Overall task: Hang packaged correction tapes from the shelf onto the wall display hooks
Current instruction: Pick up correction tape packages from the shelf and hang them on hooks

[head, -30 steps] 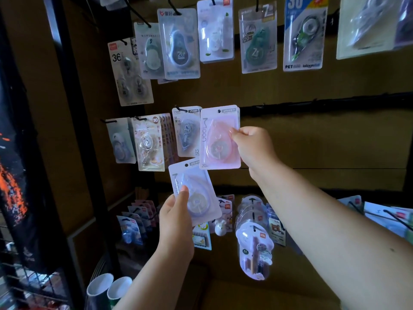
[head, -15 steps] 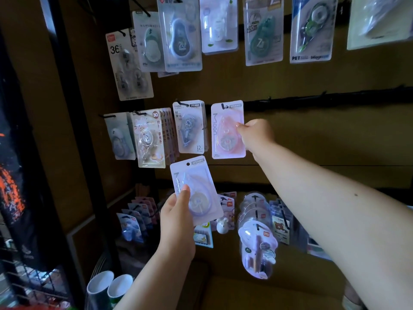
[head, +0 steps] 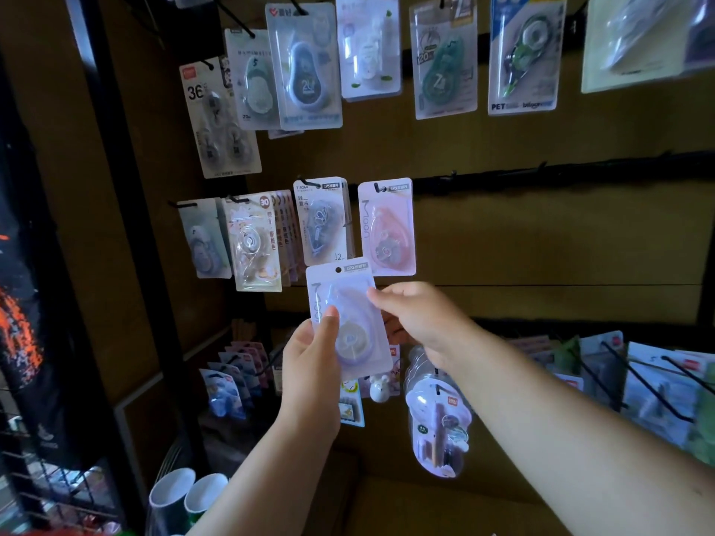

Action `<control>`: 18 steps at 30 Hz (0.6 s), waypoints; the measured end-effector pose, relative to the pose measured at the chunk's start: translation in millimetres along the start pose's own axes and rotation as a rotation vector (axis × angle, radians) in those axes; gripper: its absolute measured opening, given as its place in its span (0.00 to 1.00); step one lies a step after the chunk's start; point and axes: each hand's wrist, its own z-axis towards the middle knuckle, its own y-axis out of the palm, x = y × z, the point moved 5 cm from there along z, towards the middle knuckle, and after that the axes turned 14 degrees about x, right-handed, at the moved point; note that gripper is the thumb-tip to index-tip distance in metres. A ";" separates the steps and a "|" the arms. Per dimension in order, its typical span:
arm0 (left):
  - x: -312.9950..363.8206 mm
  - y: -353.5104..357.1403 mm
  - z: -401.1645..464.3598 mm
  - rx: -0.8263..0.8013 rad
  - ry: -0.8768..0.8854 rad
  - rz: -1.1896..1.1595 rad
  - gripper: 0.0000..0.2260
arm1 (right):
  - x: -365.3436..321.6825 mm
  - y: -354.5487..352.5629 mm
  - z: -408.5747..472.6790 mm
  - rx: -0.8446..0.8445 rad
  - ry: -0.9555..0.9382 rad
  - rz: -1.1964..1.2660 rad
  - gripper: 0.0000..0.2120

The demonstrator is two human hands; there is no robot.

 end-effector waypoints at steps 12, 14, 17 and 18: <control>13.9 6.1 -14.6 -0.085 0.032 -0.010 0.17 | -29.9 -21.6 -14.8 0.148 -0.212 0.033 0.14; 14.4 6.2 -13.1 -0.086 0.022 -0.024 0.16 | -40.2 -26.6 -13.7 0.199 -0.251 0.027 0.14; 11.9 5.0 -9.2 -0.080 -0.005 -0.048 0.15 | -52.2 -31.5 -7.1 0.261 -0.262 0.055 0.17; 11.0 4.4 -8.8 -0.077 -0.014 -0.051 0.14 | -56.1 -32.6 -5.0 0.280 -0.261 0.066 0.17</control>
